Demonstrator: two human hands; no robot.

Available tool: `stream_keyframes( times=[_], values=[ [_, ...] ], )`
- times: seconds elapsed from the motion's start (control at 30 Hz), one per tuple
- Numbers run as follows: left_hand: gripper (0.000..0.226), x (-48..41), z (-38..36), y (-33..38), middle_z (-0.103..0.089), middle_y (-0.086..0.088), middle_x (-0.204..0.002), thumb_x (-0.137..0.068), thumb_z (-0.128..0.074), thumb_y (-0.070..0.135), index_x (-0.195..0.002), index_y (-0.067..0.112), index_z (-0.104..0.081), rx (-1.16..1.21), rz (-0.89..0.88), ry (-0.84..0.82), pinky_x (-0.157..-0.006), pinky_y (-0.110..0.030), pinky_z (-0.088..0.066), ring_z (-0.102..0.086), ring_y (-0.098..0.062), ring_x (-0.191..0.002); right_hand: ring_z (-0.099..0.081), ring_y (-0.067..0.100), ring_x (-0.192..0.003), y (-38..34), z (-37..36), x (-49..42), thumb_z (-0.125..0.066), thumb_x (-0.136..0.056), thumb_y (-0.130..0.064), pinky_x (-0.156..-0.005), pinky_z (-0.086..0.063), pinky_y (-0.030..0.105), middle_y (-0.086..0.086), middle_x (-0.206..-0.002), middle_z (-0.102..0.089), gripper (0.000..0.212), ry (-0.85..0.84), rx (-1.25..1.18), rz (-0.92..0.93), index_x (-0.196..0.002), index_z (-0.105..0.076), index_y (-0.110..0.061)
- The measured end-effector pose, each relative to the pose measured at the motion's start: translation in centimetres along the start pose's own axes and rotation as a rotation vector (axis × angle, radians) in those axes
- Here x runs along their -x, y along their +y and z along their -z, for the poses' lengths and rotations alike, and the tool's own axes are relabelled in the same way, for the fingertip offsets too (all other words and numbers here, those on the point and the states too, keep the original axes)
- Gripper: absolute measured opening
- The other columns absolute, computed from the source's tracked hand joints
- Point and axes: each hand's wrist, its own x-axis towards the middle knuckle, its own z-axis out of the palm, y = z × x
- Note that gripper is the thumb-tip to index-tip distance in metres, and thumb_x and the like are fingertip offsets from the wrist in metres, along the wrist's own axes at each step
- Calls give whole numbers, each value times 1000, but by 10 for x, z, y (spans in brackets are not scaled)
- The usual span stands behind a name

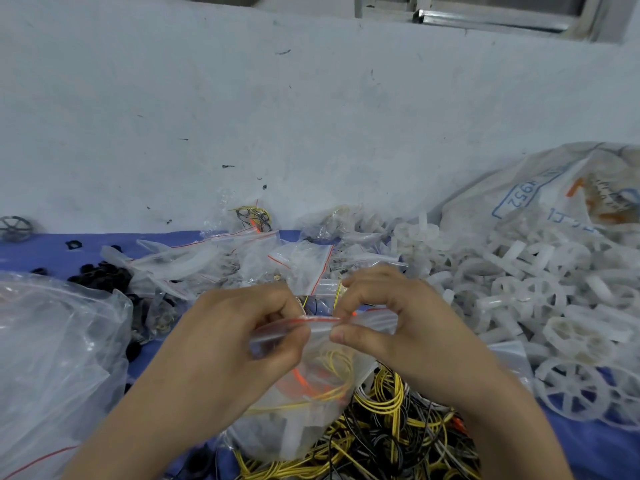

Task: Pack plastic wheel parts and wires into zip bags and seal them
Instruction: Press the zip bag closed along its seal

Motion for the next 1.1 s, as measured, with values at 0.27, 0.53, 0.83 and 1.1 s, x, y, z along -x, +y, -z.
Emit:
stream_keyframes(
  times=[0.27, 0.53, 0.83, 1.1],
  values=[
    [22, 1, 2, -2, -54, 13, -61, -76, -47, 47, -67, 28, -51, -52, 17, -7, -54, -12, -37, -49, 0, -55, -51, 1, -105, 3, 4, 0, -76, -77, -17, -89, -36, 17, -17, -85, -63, 16, -2, 34, 14, -71, -65, -28],
    [28, 4, 6, 6, -58, 17, -68, -74, -41, 54, -73, 32, -58, -115, 5, -131, -52, -17, -40, -52, 5, -62, -37, -12, -107, -13, -11, -1, -72, -80, -30, -108, -23, 49, -25, -79, -53, 5, -92, 163, 74, -80, -67, -30],
    [23, 3, 4, -3, -54, 16, -63, -78, -46, 51, -70, 30, -51, -37, -26, -92, -54, -21, -40, -50, -1, -56, -47, 2, -100, -1, -3, -1, -69, -84, -24, -91, -35, 25, -16, -86, -59, 22, -67, 101, 59, -74, -53, -36],
    [29, 8, 20, -30, -52, 12, -58, -79, -49, 53, -69, 26, -51, -1, 16, -29, -53, -18, -38, -50, -4, -54, -57, 4, -88, 35, 13, 4, -68, -68, -47, -76, -39, 15, -4, -89, -63, 19, 122, -18, -164, -63, -58, -31]
  ],
)
